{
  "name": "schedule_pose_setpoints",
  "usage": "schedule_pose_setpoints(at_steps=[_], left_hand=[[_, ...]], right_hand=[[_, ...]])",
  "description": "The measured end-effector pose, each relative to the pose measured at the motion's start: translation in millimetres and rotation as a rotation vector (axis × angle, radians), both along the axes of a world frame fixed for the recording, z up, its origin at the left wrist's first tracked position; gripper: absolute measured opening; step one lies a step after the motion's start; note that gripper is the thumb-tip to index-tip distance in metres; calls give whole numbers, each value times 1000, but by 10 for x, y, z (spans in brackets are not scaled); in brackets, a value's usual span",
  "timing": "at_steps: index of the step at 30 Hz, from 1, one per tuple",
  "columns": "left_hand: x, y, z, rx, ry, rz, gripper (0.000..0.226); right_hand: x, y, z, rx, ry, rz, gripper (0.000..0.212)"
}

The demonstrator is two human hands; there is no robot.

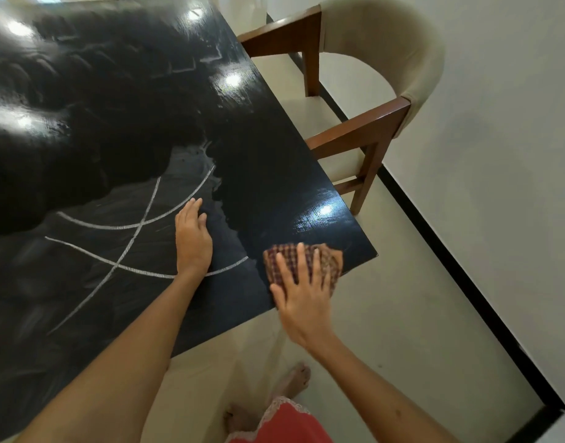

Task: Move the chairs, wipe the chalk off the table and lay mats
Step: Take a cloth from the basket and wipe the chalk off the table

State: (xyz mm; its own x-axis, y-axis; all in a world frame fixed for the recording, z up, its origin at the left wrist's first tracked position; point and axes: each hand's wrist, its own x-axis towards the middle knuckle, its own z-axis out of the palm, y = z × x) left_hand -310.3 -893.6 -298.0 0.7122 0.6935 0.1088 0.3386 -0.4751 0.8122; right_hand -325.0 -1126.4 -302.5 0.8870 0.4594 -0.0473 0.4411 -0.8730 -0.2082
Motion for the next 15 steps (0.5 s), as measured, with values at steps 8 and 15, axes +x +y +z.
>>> schedule_pose_setpoints(at_steps=[8, 15], left_hand=[[-404, 219, 66, 50, 15, 21, 37], [-794, 491, 68, 264, 133, 17, 36]], right_hand=[[-284, 261, 69, -22, -26, 138, 56], [-298, 356, 95, -77, -31, 130, 57]])
